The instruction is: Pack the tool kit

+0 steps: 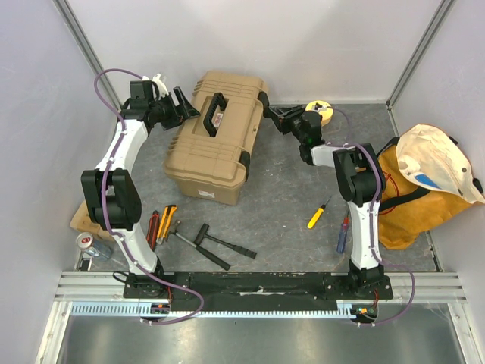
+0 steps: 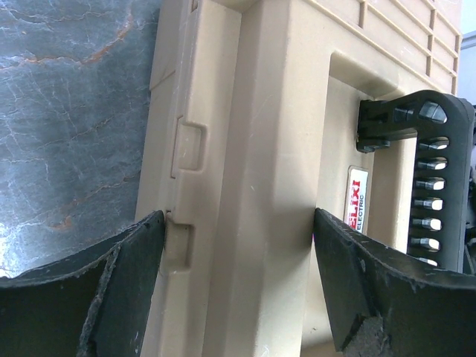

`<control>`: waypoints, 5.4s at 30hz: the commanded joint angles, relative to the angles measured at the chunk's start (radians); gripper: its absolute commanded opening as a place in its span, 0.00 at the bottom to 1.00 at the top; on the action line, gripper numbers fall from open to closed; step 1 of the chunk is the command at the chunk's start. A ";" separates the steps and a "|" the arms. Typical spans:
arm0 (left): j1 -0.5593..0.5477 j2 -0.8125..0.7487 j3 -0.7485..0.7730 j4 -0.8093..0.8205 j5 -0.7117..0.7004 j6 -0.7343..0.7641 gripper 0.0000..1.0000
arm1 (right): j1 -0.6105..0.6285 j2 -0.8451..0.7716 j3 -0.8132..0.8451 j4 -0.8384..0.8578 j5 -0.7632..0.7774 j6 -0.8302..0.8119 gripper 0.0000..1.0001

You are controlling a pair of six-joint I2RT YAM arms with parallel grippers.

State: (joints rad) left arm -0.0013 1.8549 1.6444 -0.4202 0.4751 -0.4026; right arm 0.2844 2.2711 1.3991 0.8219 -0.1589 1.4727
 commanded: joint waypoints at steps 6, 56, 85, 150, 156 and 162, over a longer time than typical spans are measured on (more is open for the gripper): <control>-0.034 -0.028 0.015 -0.031 -0.058 -0.008 0.78 | 0.035 -0.133 0.075 -0.327 -0.030 -0.253 0.51; -0.034 -0.022 0.026 -0.065 -0.105 -0.002 0.73 | 0.067 -0.282 0.087 -0.604 0.298 -0.456 0.91; -0.032 -0.400 -0.201 -0.195 -0.151 0.030 0.87 | 0.108 -0.708 -0.321 -0.529 -0.146 -0.598 0.91; -0.035 -0.596 -0.518 -0.118 -0.397 -0.021 0.87 | 0.220 -0.414 -0.617 0.290 -0.156 0.013 0.98; -0.035 -0.586 -0.561 -0.094 -0.336 -0.051 0.87 | 0.223 -0.271 -0.601 0.607 -0.142 0.265 0.98; -0.037 -0.562 -0.561 -0.095 -0.300 -0.059 0.87 | 0.242 -0.213 -0.571 0.649 -0.160 0.321 0.98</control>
State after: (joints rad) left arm -0.0341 1.2541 1.1179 -0.4511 0.1116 -0.4114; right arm 0.5106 2.0388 0.7883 1.2434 -0.3130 1.7111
